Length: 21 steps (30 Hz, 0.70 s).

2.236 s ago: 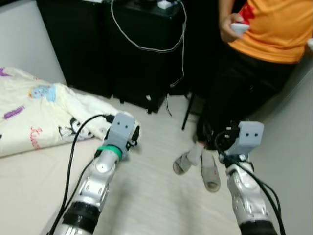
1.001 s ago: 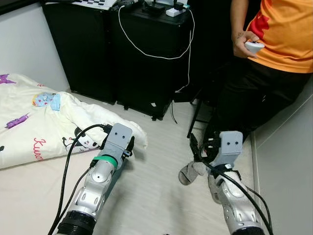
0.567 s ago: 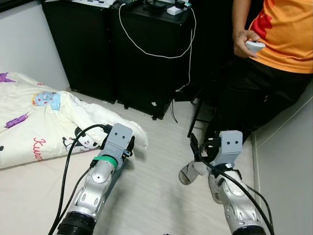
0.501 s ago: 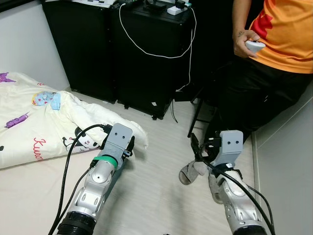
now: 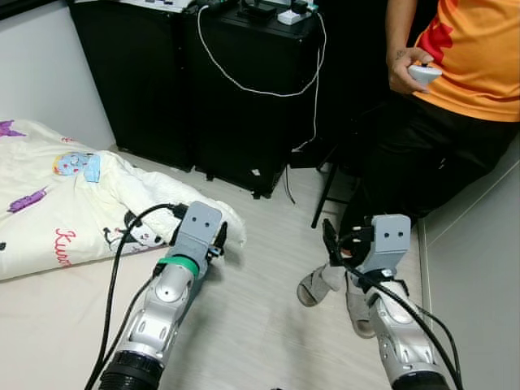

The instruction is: Clean up the room

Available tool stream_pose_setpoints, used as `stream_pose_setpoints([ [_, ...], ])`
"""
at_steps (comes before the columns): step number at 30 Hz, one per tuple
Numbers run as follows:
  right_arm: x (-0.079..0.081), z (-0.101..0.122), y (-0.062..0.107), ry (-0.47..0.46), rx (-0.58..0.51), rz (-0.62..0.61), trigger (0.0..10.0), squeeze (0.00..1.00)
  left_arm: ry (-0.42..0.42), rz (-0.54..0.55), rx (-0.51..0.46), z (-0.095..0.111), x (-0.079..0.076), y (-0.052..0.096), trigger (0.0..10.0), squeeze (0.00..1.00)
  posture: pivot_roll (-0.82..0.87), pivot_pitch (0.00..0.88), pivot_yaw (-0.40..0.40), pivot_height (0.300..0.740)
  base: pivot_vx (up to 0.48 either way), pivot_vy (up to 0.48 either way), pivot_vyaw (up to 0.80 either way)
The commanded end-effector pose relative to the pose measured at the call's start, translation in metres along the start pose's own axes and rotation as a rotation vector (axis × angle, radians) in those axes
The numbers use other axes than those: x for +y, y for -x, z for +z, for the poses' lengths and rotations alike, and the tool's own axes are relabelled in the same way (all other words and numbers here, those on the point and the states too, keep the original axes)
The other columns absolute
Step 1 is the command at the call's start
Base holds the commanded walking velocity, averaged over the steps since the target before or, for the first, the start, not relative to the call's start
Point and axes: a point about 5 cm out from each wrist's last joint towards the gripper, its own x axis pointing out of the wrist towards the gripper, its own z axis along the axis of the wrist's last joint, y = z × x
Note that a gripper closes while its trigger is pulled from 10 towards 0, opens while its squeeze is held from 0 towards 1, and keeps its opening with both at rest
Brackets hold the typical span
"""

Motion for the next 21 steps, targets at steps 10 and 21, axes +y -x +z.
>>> stream_pose_setpoints([
  [10, -0.0039, -0.0021, -0.0001, -0.008, 0.003, -0.008, 10.0, 0.00, 0.020, 0.002, 0.013, -0.0018, -0.0014, 0.0003, 10.0, 0.00, 0.03, 0.058, -0.022, 0.740, 0.000, 0.000, 0.00],
  [21, -0.0033, -0.0036, 0.0006, -0.006, 0.010, -0.004, 10.0, 0.00, 0.010, -0.001, 0.026, -0.0045, -0.0020, 0.0012, 10.0, 0.00, 0.03, 0.061, -0.024, 0.740, 0.000, 0.000, 0.00],
])
